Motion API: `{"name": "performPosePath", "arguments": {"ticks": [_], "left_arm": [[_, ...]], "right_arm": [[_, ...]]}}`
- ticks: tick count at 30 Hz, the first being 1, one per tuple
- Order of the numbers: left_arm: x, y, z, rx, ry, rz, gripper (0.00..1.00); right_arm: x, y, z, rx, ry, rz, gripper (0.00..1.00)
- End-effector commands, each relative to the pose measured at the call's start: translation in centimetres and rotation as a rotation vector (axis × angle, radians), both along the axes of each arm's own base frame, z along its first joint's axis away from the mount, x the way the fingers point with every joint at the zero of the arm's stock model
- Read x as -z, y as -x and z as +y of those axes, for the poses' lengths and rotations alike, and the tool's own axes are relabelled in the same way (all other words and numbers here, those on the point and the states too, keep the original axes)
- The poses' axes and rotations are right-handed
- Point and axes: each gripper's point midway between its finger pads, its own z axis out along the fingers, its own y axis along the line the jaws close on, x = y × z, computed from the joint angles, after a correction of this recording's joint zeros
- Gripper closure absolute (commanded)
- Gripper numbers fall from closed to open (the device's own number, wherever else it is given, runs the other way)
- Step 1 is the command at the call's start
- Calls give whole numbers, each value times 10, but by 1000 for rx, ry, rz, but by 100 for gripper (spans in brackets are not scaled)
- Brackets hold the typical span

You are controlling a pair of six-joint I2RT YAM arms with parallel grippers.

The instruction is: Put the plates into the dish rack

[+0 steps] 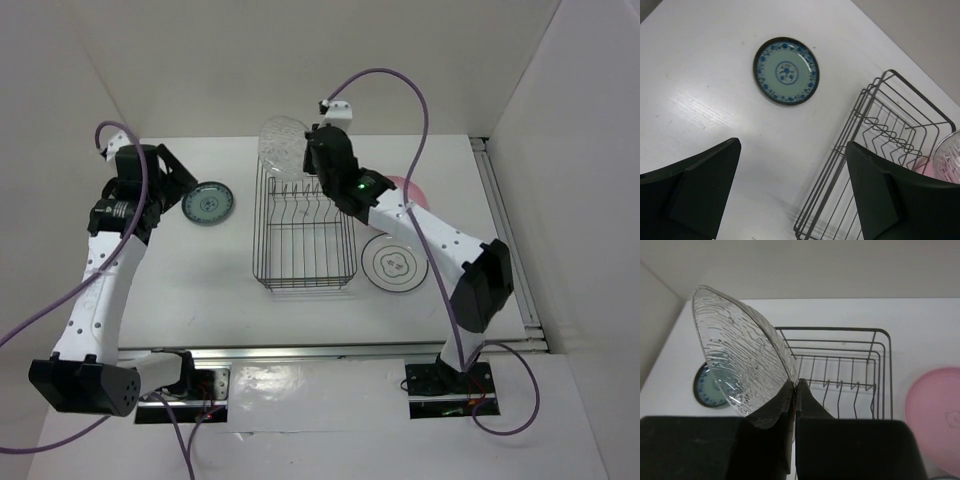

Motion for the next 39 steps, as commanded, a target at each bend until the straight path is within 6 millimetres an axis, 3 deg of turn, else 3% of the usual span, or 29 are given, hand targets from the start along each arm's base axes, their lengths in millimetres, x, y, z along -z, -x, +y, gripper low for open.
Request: {"name": "performPosePath", "arguments": {"ticks": [1, 3, 4, 6, 7, 8, 10, 16, 20, 25, 28, 32, 39], "left_arm": [[15, 15, 18, -77, 26, 42, 0], [22, 15, 18, -64, 28, 58, 0], [28, 17, 23, -73, 21, 74, 0], [32, 18, 25, -76, 27, 83, 0], [33, 14, 25, -71, 19, 83, 0], [39, 15, 21, -51, 33, 95, 0], [41, 13, 21, -39, 38, 93, 0], [51, 9, 13, 13, 53, 119, 0], [45, 15, 17, -6, 37, 96, 0], [38, 19, 19, -15, 30, 69, 0], [35, 21, 21, -29, 37, 54, 0], [36, 23, 25, -36, 64, 51, 0], [36, 23, 25, -25, 66, 53, 0]], "right_arm": [[-3, -7, -14, 269, 57, -16, 100], [5, -7, -20, 366, 95, -3, 100], [21, -10, -15, 382, 139, 14, 100], [16, -12, -19, 469, 137, 5, 100], [37, -12, -23, 499, 208, 45, 100], [29, -14, -24, 524, 192, 36, 100], [33, -6, -28, 580, 263, 30, 100], [35, -10, -31, 640, 318, 24, 100], [44, -16, -19, 650, 352, 33, 100], [34, -13, -2, 646, 312, -4, 100], [40, -16, 1, 659, 312, -7, 100], [37, -4, 21, 668, 261, -46, 100], [50, 3, 22, 674, 208, -27, 100]]}}
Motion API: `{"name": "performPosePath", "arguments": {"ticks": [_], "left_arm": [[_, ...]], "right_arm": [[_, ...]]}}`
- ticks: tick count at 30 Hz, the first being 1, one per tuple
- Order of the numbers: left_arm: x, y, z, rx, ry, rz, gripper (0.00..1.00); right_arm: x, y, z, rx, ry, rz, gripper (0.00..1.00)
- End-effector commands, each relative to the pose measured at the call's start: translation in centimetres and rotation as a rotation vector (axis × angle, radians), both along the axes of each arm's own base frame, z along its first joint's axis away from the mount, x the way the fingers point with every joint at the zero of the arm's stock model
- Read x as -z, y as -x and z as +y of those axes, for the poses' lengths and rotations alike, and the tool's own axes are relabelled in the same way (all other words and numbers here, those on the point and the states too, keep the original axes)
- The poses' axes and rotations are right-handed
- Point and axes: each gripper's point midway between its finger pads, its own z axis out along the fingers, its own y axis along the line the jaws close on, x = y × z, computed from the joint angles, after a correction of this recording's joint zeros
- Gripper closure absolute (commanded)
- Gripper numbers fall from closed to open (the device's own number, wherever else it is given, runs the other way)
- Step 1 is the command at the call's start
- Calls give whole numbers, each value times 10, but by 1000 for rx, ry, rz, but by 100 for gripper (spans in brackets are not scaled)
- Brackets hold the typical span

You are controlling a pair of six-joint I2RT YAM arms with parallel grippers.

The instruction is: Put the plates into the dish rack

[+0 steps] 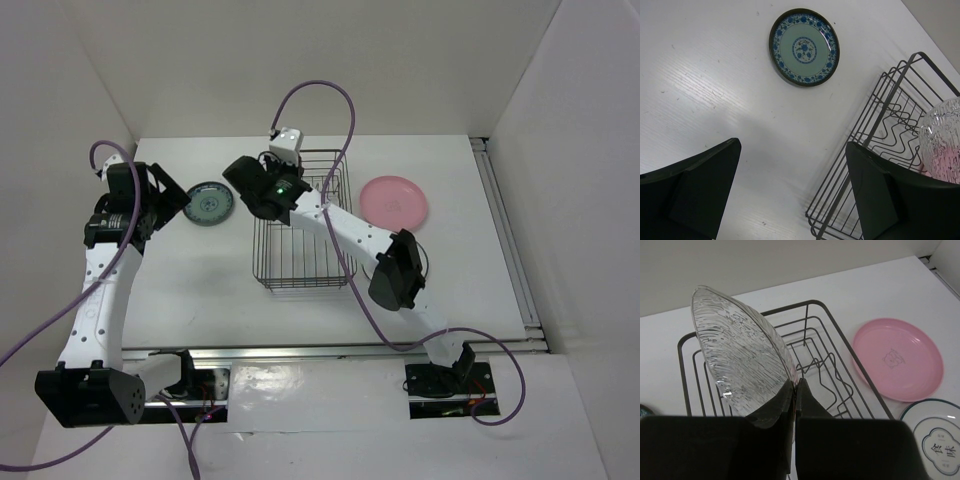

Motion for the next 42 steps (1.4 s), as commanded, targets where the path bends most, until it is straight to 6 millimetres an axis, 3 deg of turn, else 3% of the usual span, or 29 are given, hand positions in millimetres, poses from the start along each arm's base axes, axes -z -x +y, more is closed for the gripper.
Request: {"name": "performPosePath", "arguments": {"ticks": [1, 9, 29, 42], "left_arm": [[-9, -2, -2, 26, -2, -39, 0], [-12, -5, -7, 55, 7, -57, 0], [-14, -7, -15, 100, 27, -67, 0], [-11, -8, -17, 113, 25, -66, 0]], "right_arm": [[-12, 5, -8, 59, -48, -63, 100], [-4, 1, -14, 91, -25, -70, 100], [61, -22, -7, 70, -20, 16, 100], [55, -26, 7, 38, -39, 0, 100]]}}
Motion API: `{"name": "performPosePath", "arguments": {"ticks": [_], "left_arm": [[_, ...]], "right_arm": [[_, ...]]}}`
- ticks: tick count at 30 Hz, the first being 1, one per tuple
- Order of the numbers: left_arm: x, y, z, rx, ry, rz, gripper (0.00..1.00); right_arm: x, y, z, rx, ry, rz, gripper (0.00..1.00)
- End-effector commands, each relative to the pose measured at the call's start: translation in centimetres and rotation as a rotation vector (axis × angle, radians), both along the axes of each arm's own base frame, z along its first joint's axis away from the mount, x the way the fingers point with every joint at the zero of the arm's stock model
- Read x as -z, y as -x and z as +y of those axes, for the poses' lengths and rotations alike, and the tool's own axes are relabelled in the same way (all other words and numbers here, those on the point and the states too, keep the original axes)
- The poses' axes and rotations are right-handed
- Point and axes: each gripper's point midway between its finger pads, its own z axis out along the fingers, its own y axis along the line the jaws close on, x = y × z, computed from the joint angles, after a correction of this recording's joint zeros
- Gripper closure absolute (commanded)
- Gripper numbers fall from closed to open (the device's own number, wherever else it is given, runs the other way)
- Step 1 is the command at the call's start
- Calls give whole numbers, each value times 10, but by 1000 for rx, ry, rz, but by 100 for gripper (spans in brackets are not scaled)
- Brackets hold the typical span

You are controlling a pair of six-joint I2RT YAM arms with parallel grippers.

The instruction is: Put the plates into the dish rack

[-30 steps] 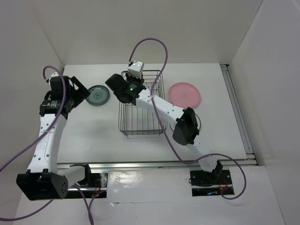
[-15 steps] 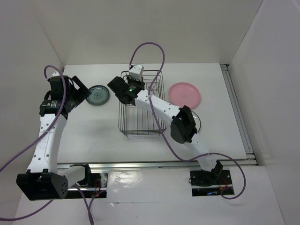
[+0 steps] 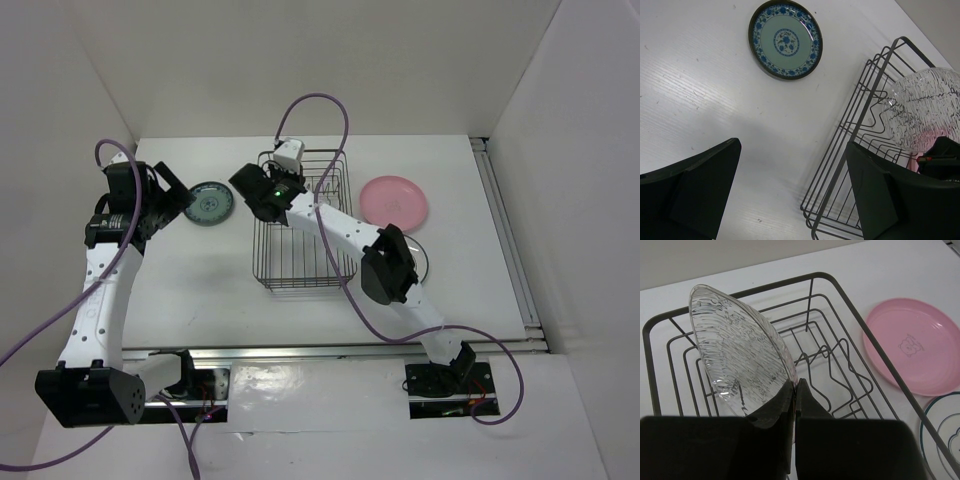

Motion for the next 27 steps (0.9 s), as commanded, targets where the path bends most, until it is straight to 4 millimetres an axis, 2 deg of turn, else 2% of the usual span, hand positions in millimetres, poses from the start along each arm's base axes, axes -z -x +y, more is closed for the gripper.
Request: {"name": "performPosePath", "arguments": {"ticks": [1, 9, 12, 22, 25, 27], "left_arm": [[-10, -2, -1, 24, -9, -45, 0], [-10, -2, -3, 37, -11, -44, 0], [-10, -2, -3, 37, -11, -44, 0], [-10, -2, -3, 37, -11, -44, 0], [-10, -2, -3, 37, -11, -44, 0], [-10, -2, -3, 37, -11, -44, 0]], "right_arm": [[-9, -4, 6, 17, -30, -58, 100], [-3, -2, 10, 12, -8, -52, 99], [-3, 1, 14, 3, -8, -52, 91], [-7, 2, 23, -18, -24, -62, 89], [-6, 1, 24, -24, -28, -57, 73], [2, 5, 27, -34, -15, -46, 73]]}}
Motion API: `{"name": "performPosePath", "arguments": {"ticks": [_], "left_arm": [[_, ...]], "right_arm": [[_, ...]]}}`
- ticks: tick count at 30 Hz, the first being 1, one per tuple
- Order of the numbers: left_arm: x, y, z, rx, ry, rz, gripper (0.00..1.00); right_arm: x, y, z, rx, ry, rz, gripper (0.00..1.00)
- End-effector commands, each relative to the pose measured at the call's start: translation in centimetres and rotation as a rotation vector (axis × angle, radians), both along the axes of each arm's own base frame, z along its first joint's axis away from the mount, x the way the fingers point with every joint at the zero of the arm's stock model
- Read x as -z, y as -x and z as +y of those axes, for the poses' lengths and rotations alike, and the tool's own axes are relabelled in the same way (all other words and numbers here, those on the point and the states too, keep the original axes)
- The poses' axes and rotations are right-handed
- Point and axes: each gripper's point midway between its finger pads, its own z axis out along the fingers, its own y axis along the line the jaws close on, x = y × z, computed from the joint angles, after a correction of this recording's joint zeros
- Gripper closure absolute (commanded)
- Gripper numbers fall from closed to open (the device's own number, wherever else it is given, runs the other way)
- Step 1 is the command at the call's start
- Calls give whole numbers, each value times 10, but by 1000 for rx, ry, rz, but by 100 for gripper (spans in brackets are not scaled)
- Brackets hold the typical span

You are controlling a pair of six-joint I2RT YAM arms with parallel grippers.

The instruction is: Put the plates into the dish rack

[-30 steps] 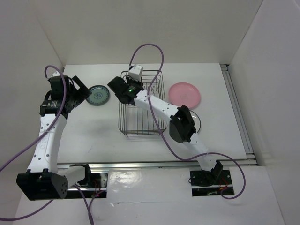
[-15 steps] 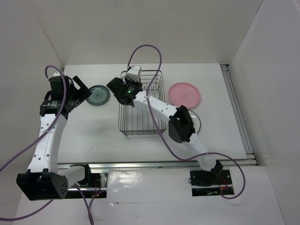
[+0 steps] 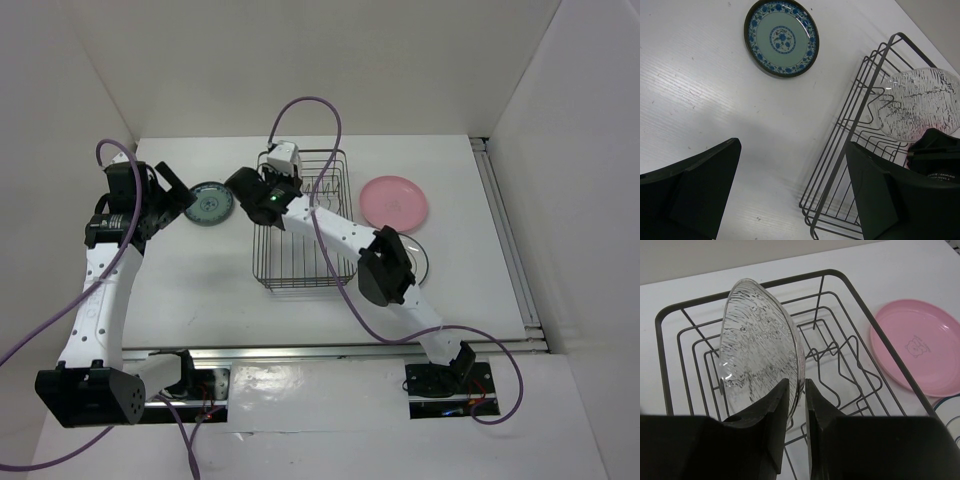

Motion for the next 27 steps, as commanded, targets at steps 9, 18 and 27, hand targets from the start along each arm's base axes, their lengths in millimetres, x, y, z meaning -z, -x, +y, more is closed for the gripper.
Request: {"name": "performPosePath", "arguments": {"ticks": [9, 18, 27], "left_arm": [[-9, -2, 5, 0, -33, -43, 0], [6, 3, 28, -140, -37, 63, 0], [8, 5, 36, -177, -37, 76, 0]], "right_arm": [[5, 4, 21, -11, -25, -37, 73], [17, 7, 26, -25, -23, -25, 71], [14, 12, 32, -49, -39, -17, 47]]}}
